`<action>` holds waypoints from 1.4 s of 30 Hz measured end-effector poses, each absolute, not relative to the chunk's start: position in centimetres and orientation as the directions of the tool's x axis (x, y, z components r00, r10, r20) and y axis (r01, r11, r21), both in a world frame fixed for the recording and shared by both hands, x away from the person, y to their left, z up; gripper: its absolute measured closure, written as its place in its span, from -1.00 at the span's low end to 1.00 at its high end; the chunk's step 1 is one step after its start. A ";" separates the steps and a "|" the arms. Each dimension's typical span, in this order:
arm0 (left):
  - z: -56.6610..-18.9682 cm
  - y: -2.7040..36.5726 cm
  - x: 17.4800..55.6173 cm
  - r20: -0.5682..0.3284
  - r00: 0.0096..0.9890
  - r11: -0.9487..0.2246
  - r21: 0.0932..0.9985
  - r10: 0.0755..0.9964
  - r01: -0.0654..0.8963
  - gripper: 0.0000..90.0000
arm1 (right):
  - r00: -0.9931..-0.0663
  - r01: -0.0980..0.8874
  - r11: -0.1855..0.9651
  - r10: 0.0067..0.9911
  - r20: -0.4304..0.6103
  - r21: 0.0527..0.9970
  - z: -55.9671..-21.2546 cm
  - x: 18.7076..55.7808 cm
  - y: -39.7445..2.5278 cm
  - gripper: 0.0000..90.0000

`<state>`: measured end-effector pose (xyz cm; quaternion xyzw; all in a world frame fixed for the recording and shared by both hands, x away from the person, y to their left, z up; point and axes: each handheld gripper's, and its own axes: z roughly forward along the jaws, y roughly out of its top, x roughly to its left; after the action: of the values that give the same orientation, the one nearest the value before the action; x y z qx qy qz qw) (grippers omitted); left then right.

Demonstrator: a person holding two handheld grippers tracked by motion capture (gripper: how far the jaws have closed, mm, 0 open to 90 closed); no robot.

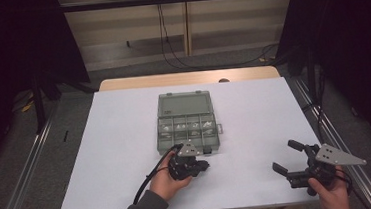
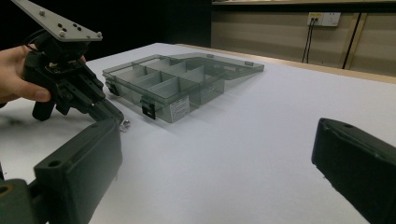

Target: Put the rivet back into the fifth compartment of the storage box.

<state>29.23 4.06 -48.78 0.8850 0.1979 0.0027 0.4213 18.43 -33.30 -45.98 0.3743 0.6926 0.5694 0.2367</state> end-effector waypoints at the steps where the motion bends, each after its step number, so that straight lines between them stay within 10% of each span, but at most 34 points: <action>1: -48.8 4.0 29.2 -0.161 0.922 -0.568 0.747 0.352 0.347 0.91 | -0.609 0.249 0.072 0.787 0.098 0.966 -46.0 18.4 -33.3 -0.96; 42: -45.6 8.6 30.7 -0.235 0.855 -0.314 0.858 0.462 0.406 0.93 | -0.606 0.246 0.071 0.789 0.096 0.967 -46.0 18.4 -33.4 -0.96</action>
<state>30.65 8.58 -45.56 0.8102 0.2678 0.0273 0.5207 18.38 -33.44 -45.96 0.3742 0.6918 0.5696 0.2385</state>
